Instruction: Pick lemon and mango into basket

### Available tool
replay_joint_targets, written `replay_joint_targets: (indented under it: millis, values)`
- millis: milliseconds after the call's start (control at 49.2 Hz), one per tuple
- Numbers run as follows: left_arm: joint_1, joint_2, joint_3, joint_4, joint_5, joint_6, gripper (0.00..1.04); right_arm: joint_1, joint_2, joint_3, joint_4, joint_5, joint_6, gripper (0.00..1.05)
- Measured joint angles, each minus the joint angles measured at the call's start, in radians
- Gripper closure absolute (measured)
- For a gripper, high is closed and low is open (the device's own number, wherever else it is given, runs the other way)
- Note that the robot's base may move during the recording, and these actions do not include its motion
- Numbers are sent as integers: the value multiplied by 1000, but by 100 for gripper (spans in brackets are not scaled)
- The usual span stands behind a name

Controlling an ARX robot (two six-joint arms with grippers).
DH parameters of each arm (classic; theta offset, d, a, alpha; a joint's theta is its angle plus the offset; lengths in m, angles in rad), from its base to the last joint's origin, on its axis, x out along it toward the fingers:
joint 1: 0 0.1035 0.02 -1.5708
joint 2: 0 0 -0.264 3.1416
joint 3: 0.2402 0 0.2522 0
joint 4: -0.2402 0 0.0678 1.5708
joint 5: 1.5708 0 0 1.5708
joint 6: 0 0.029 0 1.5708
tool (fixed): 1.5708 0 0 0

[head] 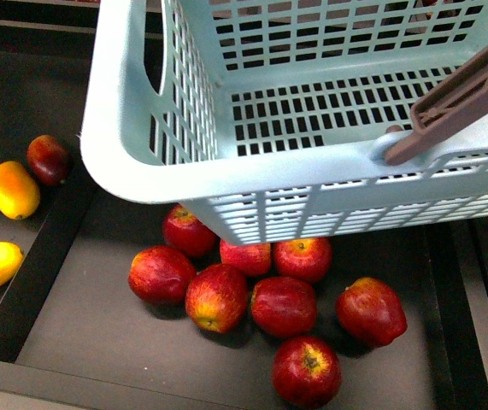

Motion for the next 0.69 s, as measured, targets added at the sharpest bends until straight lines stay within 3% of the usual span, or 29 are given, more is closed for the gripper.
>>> replay_joint_targets:
  millis: [467, 508, 569, 630, 691]
  values:
    - [6, 0, -1, 0, -8, -14, 99, 0, 0, 0, 0, 1, 1, 9]
    - [6, 0, -1, 0, -4, -14, 99, 24, 45, 35, -95, 92, 69, 9]
    - [5, 0, -3, 0, -1, -16, 99, 40, 234, 156, -367, 277, 255, 9]
    - [3, 0, -3, 0, -4, -15, 99, -10, 356, 211, -505, 322, 463, 9]
    - [3, 0, -5, 0, -5, -15, 99, -76, 376, 230, -492, 283, 537, 9]
